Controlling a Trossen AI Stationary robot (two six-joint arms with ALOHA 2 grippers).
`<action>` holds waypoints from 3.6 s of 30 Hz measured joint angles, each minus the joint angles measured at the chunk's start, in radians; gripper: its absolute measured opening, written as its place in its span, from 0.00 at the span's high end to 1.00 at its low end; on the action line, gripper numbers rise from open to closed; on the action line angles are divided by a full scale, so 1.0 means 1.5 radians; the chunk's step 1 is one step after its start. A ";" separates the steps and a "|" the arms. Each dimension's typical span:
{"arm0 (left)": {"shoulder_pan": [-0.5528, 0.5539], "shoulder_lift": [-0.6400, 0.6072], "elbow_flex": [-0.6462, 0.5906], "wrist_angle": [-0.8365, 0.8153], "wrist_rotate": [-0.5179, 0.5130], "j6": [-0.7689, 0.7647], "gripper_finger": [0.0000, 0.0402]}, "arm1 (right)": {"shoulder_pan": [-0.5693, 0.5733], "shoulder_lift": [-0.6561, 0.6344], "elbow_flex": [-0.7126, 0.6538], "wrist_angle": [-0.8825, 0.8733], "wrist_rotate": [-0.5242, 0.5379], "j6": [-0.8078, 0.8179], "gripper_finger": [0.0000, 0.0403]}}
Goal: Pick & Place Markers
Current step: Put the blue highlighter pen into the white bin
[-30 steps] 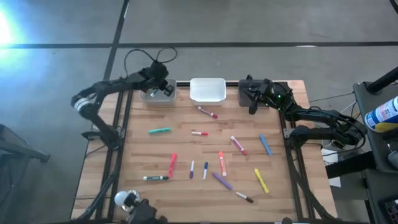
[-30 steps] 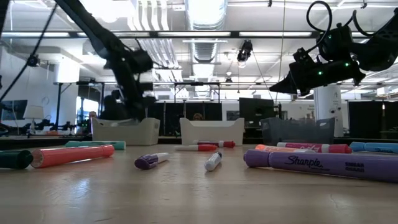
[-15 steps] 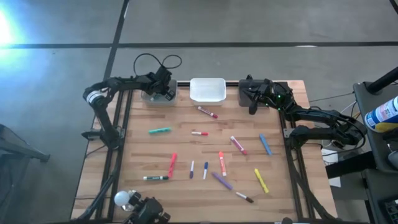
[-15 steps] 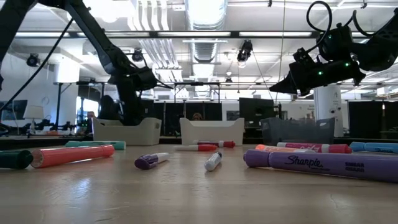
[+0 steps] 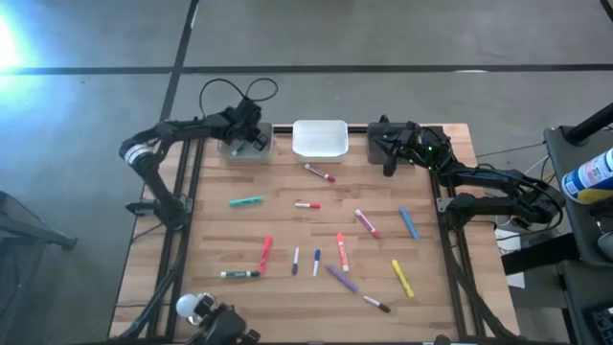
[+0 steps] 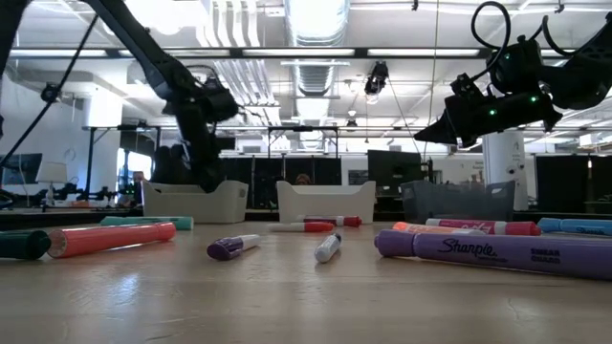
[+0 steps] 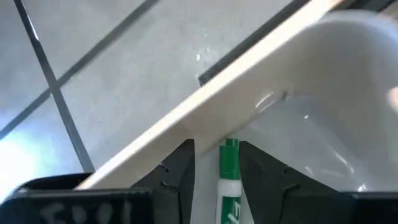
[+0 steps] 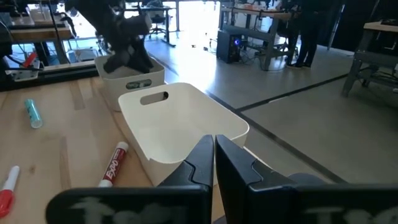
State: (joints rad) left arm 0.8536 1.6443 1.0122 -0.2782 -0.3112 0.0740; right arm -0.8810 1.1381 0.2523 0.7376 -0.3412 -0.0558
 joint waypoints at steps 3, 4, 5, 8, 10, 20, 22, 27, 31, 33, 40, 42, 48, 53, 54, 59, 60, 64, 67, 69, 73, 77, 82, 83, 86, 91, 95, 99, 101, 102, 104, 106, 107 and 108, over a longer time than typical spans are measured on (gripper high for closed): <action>-0.001 -0.045 0.000 -0.020 0.002 0.001 0.71 | 0.000 0.000 0.000 0.000 0.000 0.000 0.97; -0.002 -0.061 0.001 -0.030 0.002 0.001 0.71 | 0.000 0.000 0.000 0.000 0.000 0.000 0.97; -0.005 -0.078 0.000 -0.041 0.003 0.001 0.72 | 0.000 0.000 0.000 0.000 0.000 0.000 0.97; -0.021 -0.127 -0.003 -0.065 0.026 0.001 0.75 | 0.000 0.000 0.000 0.000 0.000 0.001 0.97; -0.044 -0.153 -0.016 -0.060 0.044 -0.004 0.77 | 0.000 0.000 0.000 0.000 0.000 0.001 0.97; -0.224 -0.213 -0.199 0.216 0.061 -0.034 0.93 | 0.000 0.000 0.000 0.001 0.000 0.002 0.97; -0.257 -0.213 -0.244 0.316 0.062 -0.045 0.96 | 0.000 0.000 0.001 0.001 0.000 0.004 0.97; -0.289 -0.211 -0.336 0.509 0.062 -0.110 1.00 | 0.000 0.000 0.004 0.001 0.000 0.043 0.97; -0.289 -0.211 -0.385 0.605 0.062 -0.132 1.00 | 0.000 0.000 0.011 0.000 -0.023 0.058 0.97; -0.289 -0.209 -0.403 0.652 0.070 -0.137 1.00 | 0.003 0.000 0.020 0.000 -0.061 0.074 0.97; -0.289 -0.208 -0.447 0.746 0.148 -0.126 1.00 | 0.102 -0.004 0.075 -0.101 -0.065 0.047 0.97; -0.289 -0.208 -0.452 0.751 0.151 -0.123 1.00 | 0.142 -0.004 0.104 -0.175 -0.029 0.029 0.97; -0.289 -0.208 -0.453 0.751 0.152 -0.122 1.00 | 0.240 -0.004 0.192 -0.424 0.099 0.044 0.97; -0.293 -0.208 -0.453 0.751 0.152 -0.123 1.00 | 0.307 -0.004 0.237 -0.582 0.180 0.114 0.97; -0.294 -0.208 -0.453 0.751 0.152 -0.123 1.00 | 0.320 -0.004 0.244 -0.614 0.189 0.133 0.97; -0.304 -0.208 -0.457 0.750 0.152 -0.125 1.00 | 0.382 -0.004 0.272 -0.786 0.225 0.253 0.91; -0.306 -0.208 -0.459 0.749 0.152 -0.125 1.00 | 0.392 -0.004 0.278 -0.821 0.233 0.280 0.89; -0.314 -0.208 -0.461 0.749 0.153 -0.136 1.00 | 0.425 -0.004 0.287 -0.954 0.251 0.397 0.79; -0.320 -0.208 -0.461 0.749 0.153 -0.137 1.00 | 0.432 -0.004 0.281 -1.034 0.250 0.503 0.72; -0.323 -0.208 -0.461 0.749 0.153 -0.137 1.00 | 0.432 -0.004 0.271 -1.077 0.248 0.558 0.68; -0.334 -0.208 -0.461 0.740 0.157 -0.133 1.00 | 0.432 -0.004 0.246 -1.096 0.242 0.597 0.61; -0.341 -0.207 -0.461 0.738 0.160 -0.134 1.00 | 0.432 0.000 0.217 -1.096 0.239 0.631 0.58; -0.341 -0.207 -0.461 0.738 0.159 -0.134 1.00 | 0.432 0.000 0.178 -1.060 0.240 0.649 0.60; -0.341 -0.207 -0.461 0.738 0.159 -0.134 1.00 | 0.432 0.000 0.172 -1.046 0.239 0.650 0.61; -0.341 -0.207 -0.461 0.738 0.159 -0.135 1.00 | 0.432 0.000 0.156 -1.019 0.240 0.664 0.64; -0.341 -0.207 -0.461 0.738 0.159 -0.137 1.00 | 0.431 0.000 0.148 -1.013 0.246 0.669 0.72; -0.341 -0.207 -0.461 0.738 0.156 -0.141 1.00 | 0.431 -0.001 0.147 -1.007 0.246 0.668 0.80; -0.341 -0.207 -0.462 0.738 0.156 -0.143 1.00 | 0.431 -0.001 0.147 -1.005 0.247 0.668 0.85; -0.341 -0.207 -0.462 0.738 0.156 -0.143 1.00 | 0.431 -0.001 0.147 -1.003 0.247 0.668 0.85; -0.341 -0.207 -0.463 0.738 0.157 -0.143 1.00 | 0.431 -0.001 0.147 -1.000 0.247 0.667 0.85; -0.341 -0.207 -0.465 0.738 0.157 -0.144 1.00 | 0.431 -0.001 0.151 -1.000 0.245 0.662 0.85; -0.341 -0.207 -0.467 0.738 0.157 -0.144 1.00 | 0.431 0.000 0.167 -1.000 0.240 0.647 0.85; -0.341 -0.207 -0.467 0.738 0.157 -0.145 1.00 | 0.431 0.000 0.179 -0.999 0.235 0.638 0.85; -0.341 -0.207 -0.468 0.738 0.157 -0.145 1.00 | 0.431 0.000 0.192 -0.998 0.231 0.628 0.85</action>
State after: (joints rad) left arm 0.3420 1.3334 0.3110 0.8295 -0.0762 -0.1429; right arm -0.2342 1.1378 0.5406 -0.7590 0.0059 0.8861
